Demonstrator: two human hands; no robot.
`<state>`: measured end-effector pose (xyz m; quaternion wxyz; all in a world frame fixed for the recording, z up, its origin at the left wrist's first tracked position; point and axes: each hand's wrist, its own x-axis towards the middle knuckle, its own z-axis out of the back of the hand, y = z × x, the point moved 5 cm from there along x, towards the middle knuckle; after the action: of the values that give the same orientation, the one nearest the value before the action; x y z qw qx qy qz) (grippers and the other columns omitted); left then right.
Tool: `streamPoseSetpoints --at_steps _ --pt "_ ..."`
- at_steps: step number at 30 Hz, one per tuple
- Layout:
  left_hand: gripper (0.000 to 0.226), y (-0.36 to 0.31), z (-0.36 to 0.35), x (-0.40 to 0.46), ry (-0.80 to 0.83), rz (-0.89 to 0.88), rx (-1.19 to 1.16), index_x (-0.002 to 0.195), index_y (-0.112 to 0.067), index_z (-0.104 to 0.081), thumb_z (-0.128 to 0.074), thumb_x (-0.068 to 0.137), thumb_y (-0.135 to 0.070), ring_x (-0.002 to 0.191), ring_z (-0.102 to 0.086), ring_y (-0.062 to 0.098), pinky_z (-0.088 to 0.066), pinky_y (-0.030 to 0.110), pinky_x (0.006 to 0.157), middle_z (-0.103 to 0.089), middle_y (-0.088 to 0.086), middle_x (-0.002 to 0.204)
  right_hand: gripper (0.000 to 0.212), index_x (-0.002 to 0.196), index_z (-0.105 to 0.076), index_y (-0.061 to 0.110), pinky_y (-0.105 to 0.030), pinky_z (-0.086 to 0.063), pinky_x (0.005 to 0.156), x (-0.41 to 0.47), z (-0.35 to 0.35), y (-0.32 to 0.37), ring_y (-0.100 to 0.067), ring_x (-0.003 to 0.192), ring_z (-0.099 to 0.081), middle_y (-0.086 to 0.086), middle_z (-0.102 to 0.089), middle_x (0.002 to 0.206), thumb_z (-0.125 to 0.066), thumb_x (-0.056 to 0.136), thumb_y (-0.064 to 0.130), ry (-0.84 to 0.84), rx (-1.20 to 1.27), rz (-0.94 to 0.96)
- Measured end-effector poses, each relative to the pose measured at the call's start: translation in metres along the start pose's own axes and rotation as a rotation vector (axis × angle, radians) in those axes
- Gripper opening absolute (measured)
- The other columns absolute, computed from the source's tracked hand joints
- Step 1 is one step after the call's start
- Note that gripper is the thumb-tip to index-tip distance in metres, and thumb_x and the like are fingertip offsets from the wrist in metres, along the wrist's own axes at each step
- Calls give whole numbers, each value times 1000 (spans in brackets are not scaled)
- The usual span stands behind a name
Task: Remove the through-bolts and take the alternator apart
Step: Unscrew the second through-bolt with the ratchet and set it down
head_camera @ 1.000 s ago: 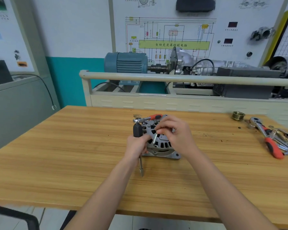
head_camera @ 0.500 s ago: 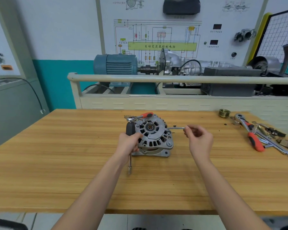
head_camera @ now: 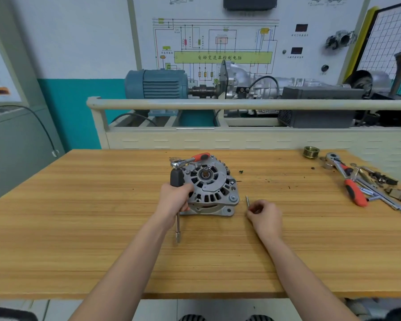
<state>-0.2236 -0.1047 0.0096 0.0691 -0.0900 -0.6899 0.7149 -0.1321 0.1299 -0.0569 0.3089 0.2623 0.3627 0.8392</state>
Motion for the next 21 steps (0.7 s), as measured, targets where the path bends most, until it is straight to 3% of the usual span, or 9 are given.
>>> streamPoseSetpoints --at_steps 7,11,13,16,18,21 --pt "25 1 0 -2 -10 -6 -8 65 -13 -41 -57 81 -2 31 -27 13 -36 25 45 -34 1 46 13 89 -72 12 -25 -48 76 -3 0 1 -17 85 -63 -1 -68 88 -77 78 14 40 22 20" --pt "25 1 0 -3 -14 -2 -11 64 -13 -41 -57 81 -3 31 -27 13 -36 26 45 -35 1 44 14 100 -69 12 -30 -51 77 -9 11 18 -16 87 -62 -2 -68 96 -67 87 14 -63 200 49" --pt "25 0 1 -2 -11 -1 -19 64 -12 -42 -57 82 -3 30 -28 13 -39 23 42 -35 1 43 14 103 -67 17 -20 -48 73 -8 17 41 -13 89 -61 4 -65 94 -61 91 13 -96 335 109" --pt "26 -1 0 -3 -20 -9 -8 62 -12 -41 -56 82 -3 30 -27 13 -39 21 40 -34 3 45 22 112 -63 24 -9 -41 69 6 17 85 -3 95 -57 13 -62 102 -53 95 14 2 413 206" --pt "26 -1 0 -5 -26 -13 10 62 -12 -41 -56 82 -4 30 -27 13 -39 22 40 -35 3 44 30 127 -58 21 -11 -38 84 20 10 109 -3 108 -51 10 -59 121 -46 99 20 142 373 242" --pt "22 -1 0 -5 -26 -10 13 66 -11 -43 -57 82 -4 31 -29 11 -39 23 42 -37 1 44 43 145 -38 21 -33 -32 110 32 -12 130 -12 135 -36 4 -40 149 -37 103 28 380 221 319"
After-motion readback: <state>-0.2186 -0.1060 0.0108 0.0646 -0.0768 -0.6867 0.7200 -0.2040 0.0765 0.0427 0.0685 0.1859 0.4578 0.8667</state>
